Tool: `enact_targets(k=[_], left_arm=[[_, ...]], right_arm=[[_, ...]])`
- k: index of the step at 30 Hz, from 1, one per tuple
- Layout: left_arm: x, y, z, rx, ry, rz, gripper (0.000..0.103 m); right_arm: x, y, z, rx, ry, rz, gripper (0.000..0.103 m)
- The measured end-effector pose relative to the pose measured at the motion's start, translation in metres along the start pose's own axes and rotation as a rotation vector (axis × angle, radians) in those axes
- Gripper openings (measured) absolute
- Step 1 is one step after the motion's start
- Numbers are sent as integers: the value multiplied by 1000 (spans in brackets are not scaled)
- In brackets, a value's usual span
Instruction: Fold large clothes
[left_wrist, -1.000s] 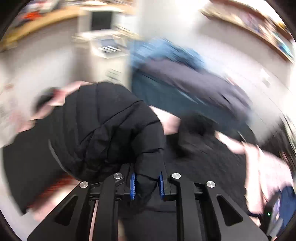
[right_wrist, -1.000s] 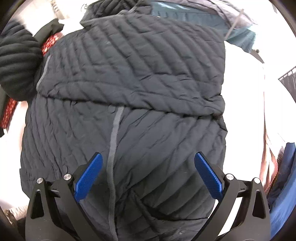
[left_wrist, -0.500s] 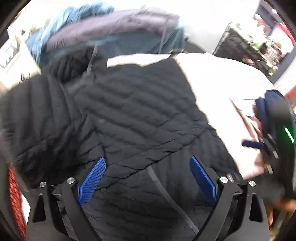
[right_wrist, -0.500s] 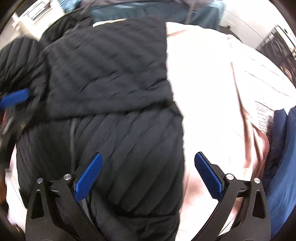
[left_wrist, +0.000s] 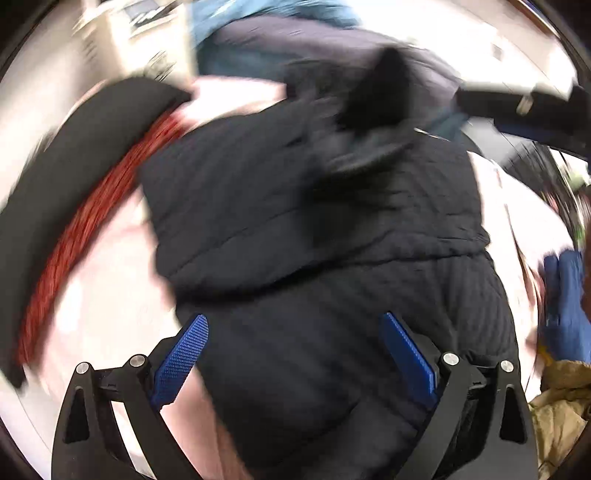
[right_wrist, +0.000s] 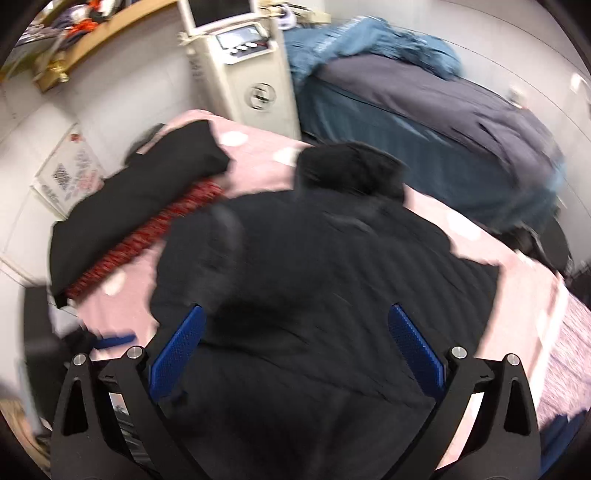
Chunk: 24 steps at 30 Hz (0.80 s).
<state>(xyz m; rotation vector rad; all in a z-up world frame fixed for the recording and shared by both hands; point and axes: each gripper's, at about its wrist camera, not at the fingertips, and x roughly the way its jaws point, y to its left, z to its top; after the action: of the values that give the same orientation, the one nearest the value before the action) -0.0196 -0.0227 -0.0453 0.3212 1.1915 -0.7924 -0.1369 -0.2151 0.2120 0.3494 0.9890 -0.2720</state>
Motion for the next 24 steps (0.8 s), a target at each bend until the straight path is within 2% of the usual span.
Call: enact_targets(k=[3, 4, 5, 8, 10, 16, 18, 20, 22, 24], left_arm=[[0, 24, -9, -92, 4, 27, 93], [-1, 30, -12, -110, 1, 34, 93], [-2, 35, -14, -125, -2, 37, 93], [-1, 43, -12, -131, -12, 46, 93], [1, 41, -7, -116, -17, 48, 93], [5, 24, 19, -40, -43, 37, 93], [9, 16, 33, -2, -52, 44, 93], [15, 9, 44, 23, -57, 58, 93], [21, 3, 54, 35, -60, 71, 93], [28, -7, 66, 55, -59, 72, 93]], right_arm=[[14, 7, 16, 29, 0, -59, 96], [20, 5, 20, 29, 16, -99, 90], [25, -1, 21, 31, 38, -148, 86], [29, -33, 22, 86, 46, -228, 86], [28, -65, 15, 147, 65, -301, 86], [19, -210, -21, 430, 204, -504, 86], [6, -240, -35, 510, 206, -509, 86], [-12, -246, -42, 545, 149, -464, 86], [-20, -226, -39, 488, 95, -373, 86], [-17, -188, -31, 343, 68, -287, 86]])
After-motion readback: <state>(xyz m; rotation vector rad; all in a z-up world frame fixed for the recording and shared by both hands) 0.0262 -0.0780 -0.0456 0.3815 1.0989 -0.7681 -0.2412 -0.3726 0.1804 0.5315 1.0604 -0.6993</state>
